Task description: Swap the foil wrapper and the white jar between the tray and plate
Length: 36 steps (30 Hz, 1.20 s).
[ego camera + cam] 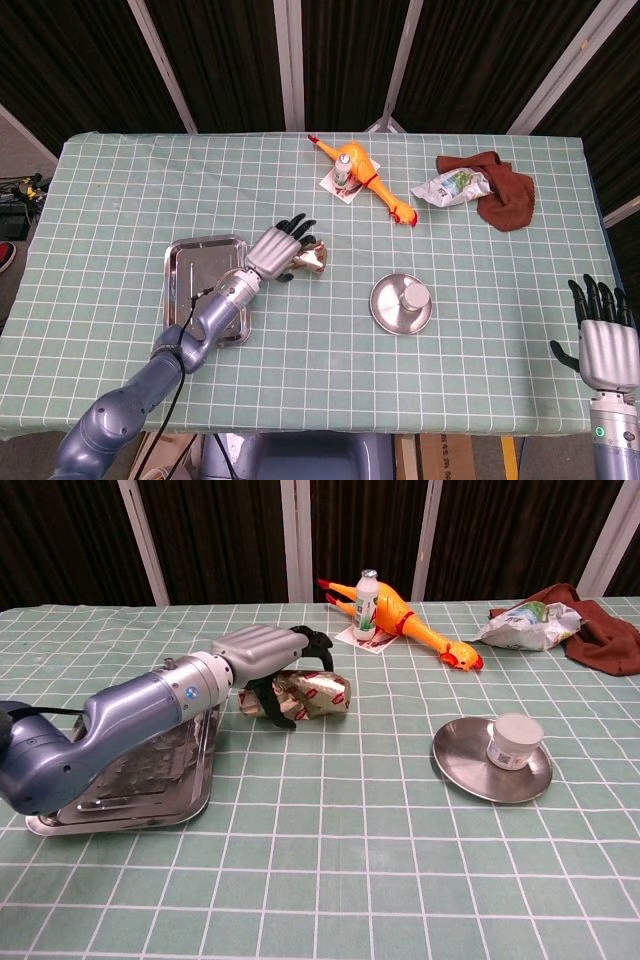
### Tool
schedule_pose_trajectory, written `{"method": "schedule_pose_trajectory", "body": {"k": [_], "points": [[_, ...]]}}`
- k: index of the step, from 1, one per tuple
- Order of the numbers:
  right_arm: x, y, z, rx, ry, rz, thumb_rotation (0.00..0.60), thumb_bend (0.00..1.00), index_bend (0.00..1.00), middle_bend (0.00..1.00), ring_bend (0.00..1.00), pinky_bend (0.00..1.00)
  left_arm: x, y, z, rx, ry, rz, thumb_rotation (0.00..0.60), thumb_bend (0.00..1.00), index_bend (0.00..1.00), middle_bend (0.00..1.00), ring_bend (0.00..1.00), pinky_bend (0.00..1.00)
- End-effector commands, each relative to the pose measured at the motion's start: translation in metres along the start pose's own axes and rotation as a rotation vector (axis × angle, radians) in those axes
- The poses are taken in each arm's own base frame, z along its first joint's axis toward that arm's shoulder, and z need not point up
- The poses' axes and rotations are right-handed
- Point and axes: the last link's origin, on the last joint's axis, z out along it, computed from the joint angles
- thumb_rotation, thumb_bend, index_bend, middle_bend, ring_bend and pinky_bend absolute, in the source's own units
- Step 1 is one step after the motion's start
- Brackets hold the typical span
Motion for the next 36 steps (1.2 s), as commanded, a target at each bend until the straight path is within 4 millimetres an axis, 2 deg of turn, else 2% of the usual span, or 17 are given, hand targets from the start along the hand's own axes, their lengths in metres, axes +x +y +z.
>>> {"method": "schedule_pose_trajectory", "body": {"k": [1, 4, 7, 9, 12, 17, 22, 23, 25, 26, 31, 36], "points": [[0.000, -0.002, -0.001, 0.007, -0.001, 0.003, 0.600, 0.21, 0.11, 0.04, 0.00, 0.00, 0.027, 0.004, 0.002, -0.026, 0.112, -0.049, 0.600, 0.22, 0.25, 0.03, 0.00, 0.18], [-0.001, -0.004, -0.001, 0.014, -0.007, 0.005, 0.600, 0.21, 0.11, 0.04, 0.00, 0.00, 0.052, -0.001, -0.007, -0.027, 0.202, -0.034, 0.600, 0.20, 0.25, 0.02, 0.00, 0.17], [-0.003, -0.006, -0.002, 0.020, -0.016, 0.005, 0.600, 0.21, 0.11, 0.04, 0.00, 0.00, 0.081, -0.013, -0.031, 0.014, 0.252, -0.029, 0.600, 0.17, 0.25, 0.01, 0.00, 0.15], [-0.004, -0.006, -0.002, 0.024, -0.027, 0.001, 0.600, 0.21, 0.11, 0.04, 0.00, 0.00, 0.101, -0.023, -0.056, 0.062, 0.250, -0.012, 0.600, 0.17, 0.25, 0.02, 0.00, 0.13], [-0.008, -0.008, -0.003, 0.029, -0.053, -0.002, 0.600, 0.21, 0.11, 0.04, 0.00, 0.00, 0.134, -0.047, -0.110, 0.197, 0.202, 0.057, 0.600, 0.17, 0.25, 0.01, 0.00, 0.13], [-0.014, -0.018, 0.003, 0.056, -0.109, 0.064, 0.600, 0.19, 0.11, 0.04, 0.00, 0.00, 0.161, -0.080, -0.178, 0.362, 0.166, 0.108, 0.600, 0.17, 0.25, 0.00, 0.00, 0.09], [-0.013, -0.051, 0.027, 0.166, -0.169, 0.096, 0.600, 0.15, 0.11, 0.04, 0.00, 0.00, 0.175, -0.106, -0.238, 0.444, 0.208, 0.077, 0.600, 0.17, 0.25, 0.00, 0.00, 0.09], [-0.012, -0.061, 0.034, 0.187, -0.183, 0.098, 0.600, 0.15, 0.11, 0.04, 0.00, 0.00, 0.176, -0.113, -0.255, 0.479, 0.229, 0.090, 0.600, 0.17, 0.25, 0.00, 0.00, 0.09], [-0.009, -0.077, 0.044, 0.215, -0.197, 0.110, 0.600, 0.15, 0.11, 0.04, 0.00, 0.00, 0.173, -0.119, -0.273, 0.518, 0.244, 0.098, 0.600, 0.17, 0.24, 0.00, 0.00, 0.08], [-0.008, -0.087, 0.050, 0.229, -0.210, 0.122, 0.600, 0.15, 0.11, 0.04, 0.00, 0.00, 0.168, -0.122, -0.288, 0.558, 0.238, 0.088, 0.600, 0.17, 0.24, 0.00, 0.00, 0.08], [-0.009, -0.119, 0.067, 0.261, -0.288, 0.168, 0.600, 0.15, 0.11, 0.05, 0.01, 0.00, 0.149, -0.129, -0.327, 0.674, 0.208, 0.112, 0.600, 0.17, 0.24, 0.00, 0.00, 0.07], [-0.010, -0.142, 0.076, 0.282, -0.297, 0.185, 0.600, 0.15, 0.13, 0.10, 0.07, 0.00, 0.132, -0.130, -0.348, 0.721, 0.242, 0.107, 0.600, 0.17, 0.24, 0.00, 0.00, 0.07]]}}
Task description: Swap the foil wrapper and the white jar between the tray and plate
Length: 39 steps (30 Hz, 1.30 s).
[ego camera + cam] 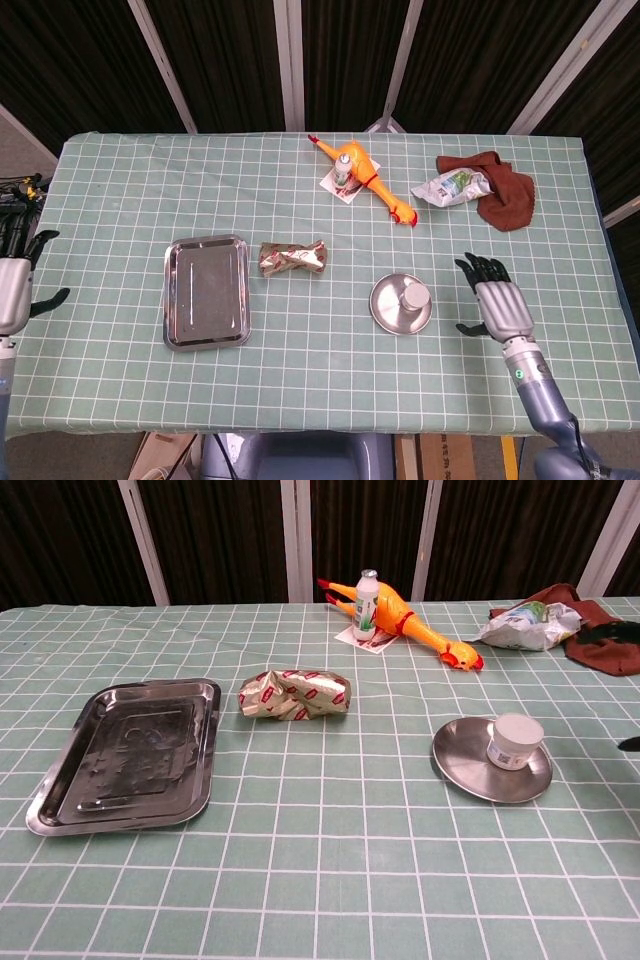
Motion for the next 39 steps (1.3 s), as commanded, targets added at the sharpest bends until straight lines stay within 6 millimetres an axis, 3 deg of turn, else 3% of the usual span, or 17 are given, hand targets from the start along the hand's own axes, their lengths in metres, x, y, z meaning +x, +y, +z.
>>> {"method": "schedule_pose_trajectory", "body": {"k": [1, 8, 16, 24, 39], "points": [[-0.002, -0.015, 0.010, 0.020, -0.007, 0.014, 0.600, 0.15, 0.14, 0.11, 0.09, 0.00, -0.012, -0.009, -0.015, 0.026, 0.005, -0.017, 0.600, 0.17, 0.24, 0.00, 0.00, 0.07], [-0.012, -0.037, 0.025, 0.059, -0.045, 0.027, 0.600, 0.15, 0.20, 0.20, 0.19, 0.00, -0.029, -0.014, -0.024, 0.028, 0.022, -0.027, 0.600, 0.17, 0.24, 0.00, 0.00, 0.07], [-0.029, -0.058, 0.038, 0.092, -0.094, -0.025, 0.600, 0.14, 0.24, 0.23, 0.21, 0.00, -0.032, -0.016, -0.023, 0.041, 0.034, -0.037, 0.600, 0.17, 0.24, 0.00, 0.00, 0.07], [-0.034, -0.062, 0.048, 0.089, -0.108, -0.078, 0.600, 0.14, 0.24, 0.24, 0.22, 0.00, -0.032, -0.019, -0.021, 0.057, 0.046, -0.045, 0.600, 0.18, 0.24, 0.00, 0.00, 0.07], [-0.035, -0.061, 0.058, 0.081, -0.073, -0.080, 0.600, 0.15, 0.32, 0.37, 0.36, 0.04, -0.030, -0.018, -0.022, 0.065, 0.054, -0.059, 0.600, 0.19, 0.24, 0.00, 0.00, 0.07]]}}
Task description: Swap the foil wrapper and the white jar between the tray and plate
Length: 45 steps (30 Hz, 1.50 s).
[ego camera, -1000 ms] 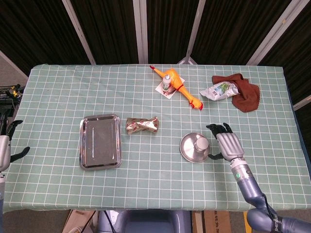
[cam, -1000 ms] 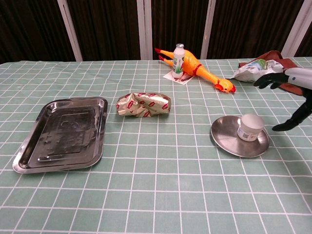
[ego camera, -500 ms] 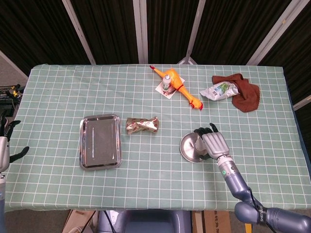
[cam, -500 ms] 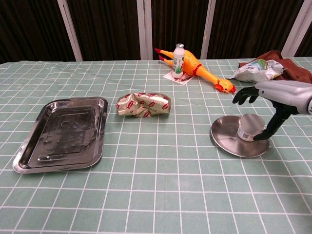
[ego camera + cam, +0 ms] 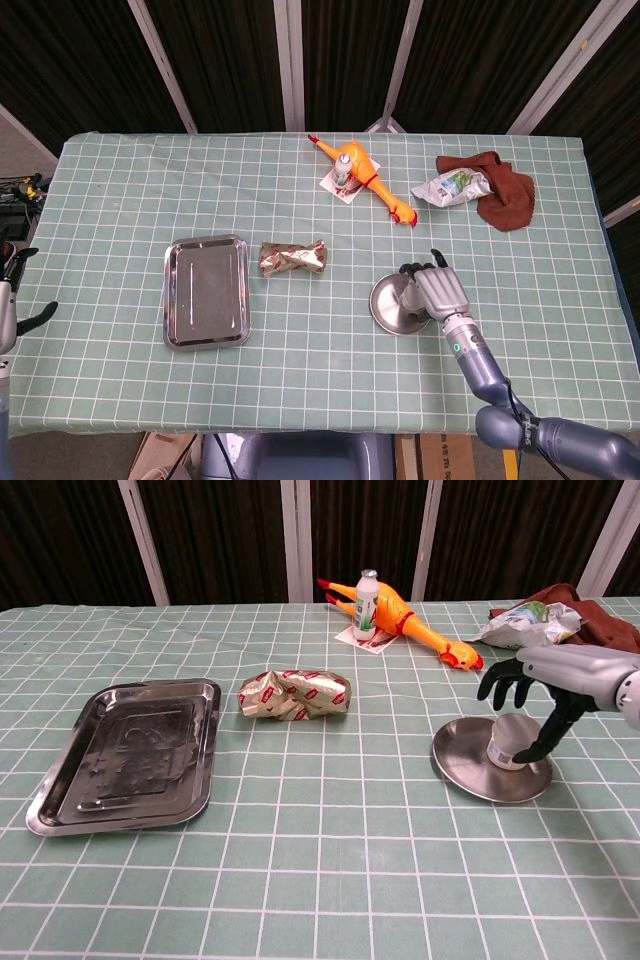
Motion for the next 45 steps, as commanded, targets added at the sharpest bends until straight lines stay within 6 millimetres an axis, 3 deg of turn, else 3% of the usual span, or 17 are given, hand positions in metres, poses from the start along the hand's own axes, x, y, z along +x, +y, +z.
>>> {"method": "schedule_pose_trajectory", "body": {"k": [1, 12, 28, 34, 45], "points": [[-0.001, -0.001, 0.001, 0.001, 0.010, 0.002, 0.600, 0.15, 0.32, 0.37, 0.37, 0.04, 0.000, 0.000, 0.000, -0.001, -0.001, 0.000, 0.600, 0.19, 0.24, 0.00, 0.00, 0.07], [-0.007, -0.002, 0.005, 0.002, 0.001, 0.009, 0.600, 0.15, 0.34, 0.38, 0.39, 0.04, -0.001, 0.000, 0.000, 0.003, 0.003, -0.003, 0.600, 0.19, 0.24, 0.00, 0.00, 0.07], [-0.009, -0.001, 0.010, 0.003, 0.021, 0.003, 0.600, 0.14, 0.41, 0.48, 0.51, 0.15, 0.000, 0.000, 0.000, 0.007, -0.001, -0.013, 0.600, 0.19, 0.26, 0.00, 0.00, 0.07], [-0.008, -0.003, 0.011, 0.011, 0.043, 0.010, 0.600, 0.20, 0.46, 0.51, 0.55, 0.21, 0.001, -0.001, 0.000, 0.015, -0.001, -0.018, 0.600, 0.19, 0.27, 0.00, 0.00, 0.07], [-0.006, -0.006, 0.011, 0.026, 0.055, 0.017, 0.600, 0.25, 0.48, 0.52, 0.57, 0.21, 0.001, -0.002, 0.001, 0.016, 0.001, -0.015, 0.600, 0.19, 0.27, 0.00, 0.00, 0.07]]}}
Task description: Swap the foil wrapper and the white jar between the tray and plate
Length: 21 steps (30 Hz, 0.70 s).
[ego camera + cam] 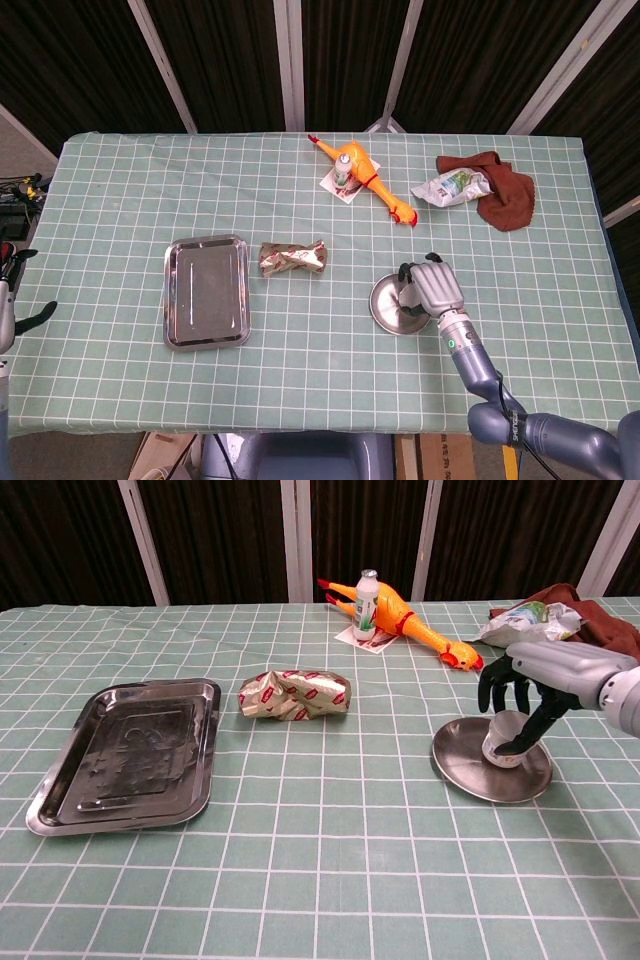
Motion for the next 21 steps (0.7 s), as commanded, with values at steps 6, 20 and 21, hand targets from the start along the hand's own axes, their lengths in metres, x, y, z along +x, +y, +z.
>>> {"method": "schedule_pose_trajectory", "body": {"k": [6, 20, 21], "points": [[0.011, -0.023, 0.001, 0.060, 0.027, 0.013, 0.600, 0.25, 0.48, 0.52, 0.57, 0.21, 0.001, -0.003, 0.001, 0.007, 0.006, 0.005, 0.600, 0.19, 0.27, 0.00, 0.00, 0.07], [0.024, -0.108, -0.004, 0.214, 0.009, 0.038, 0.600, 0.25, 0.48, 0.53, 0.57, 0.21, 0.004, -0.006, 0.002, 0.006, 0.006, -0.012, 0.600, 0.19, 0.27, 0.00, 0.00, 0.07], [0.022, -0.113, -0.004, 0.219, 0.002, 0.039, 0.600, 0.25, 0.48, 0.53, 0.57, 0.21, 0.004, -0.006, 0.002, 0.006, 0.004, -0.013, 0.600, 0.19, 0.27, 0.00, 0.00, 0.07]]}}
